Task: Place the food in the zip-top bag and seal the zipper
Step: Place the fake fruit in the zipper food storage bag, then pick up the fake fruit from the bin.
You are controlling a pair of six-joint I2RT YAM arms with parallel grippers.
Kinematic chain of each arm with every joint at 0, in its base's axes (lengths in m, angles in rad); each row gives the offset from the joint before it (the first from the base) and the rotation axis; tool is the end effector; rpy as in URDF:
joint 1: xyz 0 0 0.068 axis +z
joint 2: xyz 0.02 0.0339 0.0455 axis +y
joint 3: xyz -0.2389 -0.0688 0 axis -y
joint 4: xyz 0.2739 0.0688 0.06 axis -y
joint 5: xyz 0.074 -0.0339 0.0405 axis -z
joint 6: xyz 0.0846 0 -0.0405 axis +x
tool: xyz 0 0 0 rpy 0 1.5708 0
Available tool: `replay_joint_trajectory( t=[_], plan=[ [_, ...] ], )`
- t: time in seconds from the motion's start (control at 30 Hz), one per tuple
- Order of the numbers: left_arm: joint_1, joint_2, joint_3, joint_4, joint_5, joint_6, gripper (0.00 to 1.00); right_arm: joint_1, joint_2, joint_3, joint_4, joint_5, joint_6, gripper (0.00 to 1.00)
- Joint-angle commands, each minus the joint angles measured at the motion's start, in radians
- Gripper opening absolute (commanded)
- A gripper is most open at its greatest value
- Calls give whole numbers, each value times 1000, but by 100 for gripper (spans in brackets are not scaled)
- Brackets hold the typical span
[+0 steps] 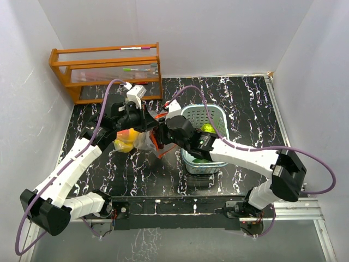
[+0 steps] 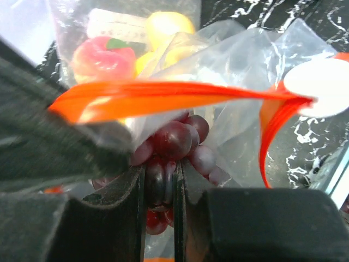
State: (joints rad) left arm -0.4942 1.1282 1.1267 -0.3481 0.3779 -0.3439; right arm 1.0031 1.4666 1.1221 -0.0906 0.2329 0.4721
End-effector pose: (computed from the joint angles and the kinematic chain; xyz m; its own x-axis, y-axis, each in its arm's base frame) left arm 0.2802 -0.1864 0.3367 -0.5354 -0.0675 -0.8419 0.6007 0.6703 -0.4357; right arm 0.2396 0.3394 0.2492 -0.5237 0.0017 -0.8519 -0.5273 0.7847 0.3257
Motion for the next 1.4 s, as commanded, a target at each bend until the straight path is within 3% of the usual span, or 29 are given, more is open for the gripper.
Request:
replay_joint_trajectory(
  t=[0.0, 0.13, 0.3, 0.47, 0.6, 0.73, 1.03, 1.37],
  plan=[
    [-15, -27, 39, 35, 103, -30, 0, 9, 22, 81, -32, 185, -9, 19],
    [-15, -31, 29, 13, 73, -11, 0, 15, -10, 85, -97, 236, 1, 45],
    [-15, -26, -6, -5, -2, 25, 0, 25, -148, 51, -104, 157, -26, 82],
    [-13, -25, -48, -27, -84, 59, 0, 29, -243, 78, -224, 138, -45, 98],
    [-13, -33, -64, -41, -115, 71, 0, 5, -283, 77, -358, 237, -14, 98],
    [-12, -36, -61, -35, -82, 65, 0, -155, -213, 83, -504, 182, 39, 98],
    [-14, -34, -48, -36, -46, 62, 0, -324, -75, 19, -469, 119, 21, 98],
    [-13, -31, -45, -40, -45, 64, 0, -371, 142, -43, -345, -33, -18, 88]
  ],
)
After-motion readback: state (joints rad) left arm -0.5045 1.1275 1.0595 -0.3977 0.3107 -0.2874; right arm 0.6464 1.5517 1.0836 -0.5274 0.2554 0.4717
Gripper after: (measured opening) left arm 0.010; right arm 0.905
